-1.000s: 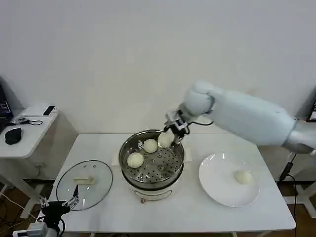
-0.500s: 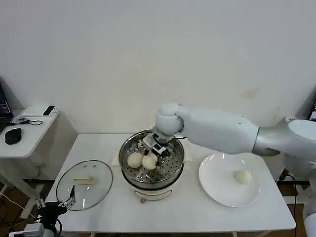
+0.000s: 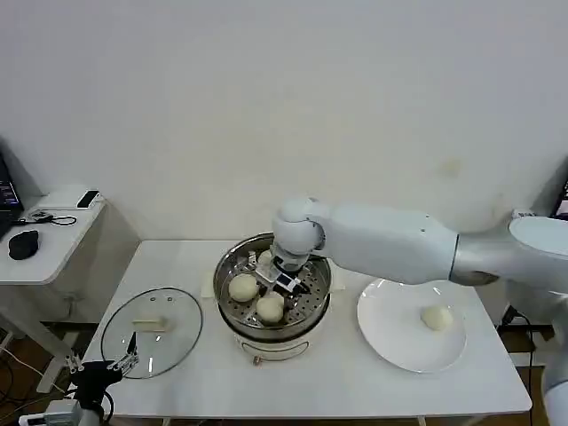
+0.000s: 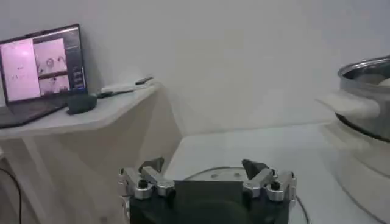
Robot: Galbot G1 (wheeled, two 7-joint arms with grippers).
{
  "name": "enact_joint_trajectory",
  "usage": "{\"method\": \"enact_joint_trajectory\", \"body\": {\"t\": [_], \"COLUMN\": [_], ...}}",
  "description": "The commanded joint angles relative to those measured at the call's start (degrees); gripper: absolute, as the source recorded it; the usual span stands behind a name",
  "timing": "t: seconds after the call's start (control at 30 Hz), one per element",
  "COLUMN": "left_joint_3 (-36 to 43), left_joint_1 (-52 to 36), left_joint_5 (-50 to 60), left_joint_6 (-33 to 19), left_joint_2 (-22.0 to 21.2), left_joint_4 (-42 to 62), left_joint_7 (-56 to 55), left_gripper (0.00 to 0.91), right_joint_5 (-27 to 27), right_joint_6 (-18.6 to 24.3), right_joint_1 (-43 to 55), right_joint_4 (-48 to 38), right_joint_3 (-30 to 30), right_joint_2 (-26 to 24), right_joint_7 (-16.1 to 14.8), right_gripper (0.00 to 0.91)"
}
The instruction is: Take steamed baozi put them in steamer then cover it.
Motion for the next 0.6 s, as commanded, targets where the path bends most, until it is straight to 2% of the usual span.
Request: {"method": "enact_joint_trajectory", "body": {"t": [0.03,0.3,0.47,0.6], "left_joint_3": [0.06,0.26,0.39,1.02], "left_joint_1": [-0.12,-0.48,-0.89,-1.57], "left_joint_5": [0.0,-0.22,-0.7,-0.8], "left_joint_6": [0.04,0.09,0.12,0.12], "left_joint_2": [0.18,0.76,1.59,2.23], "left_joint_4": [0.09,-0.06,-0.05,-0.15], "left_joint_7": [0.04,0.09,0.15,0.2], "left_gripper": [0.907,0.907,0.907,0.907], "right_joint_5": [0.74,1.9,3.92,4.15], "right_joint_6": [0.81,0.35,-1.72,-3.23], "right_joint_1": [0.05,1.13,2.52,3.24], "right_joint_4": [0.62,1.84,2.08,1.0], "right_joint_3": [0.01,1.62,4.81,8.06], "right_joint_2": [-0.45,-3.47,-8.46,-14.62], "right_joint_7": [0.99,2.5,4.08,5.28], "right_gripper": [0.907,0.907,0.907,0.907]}}
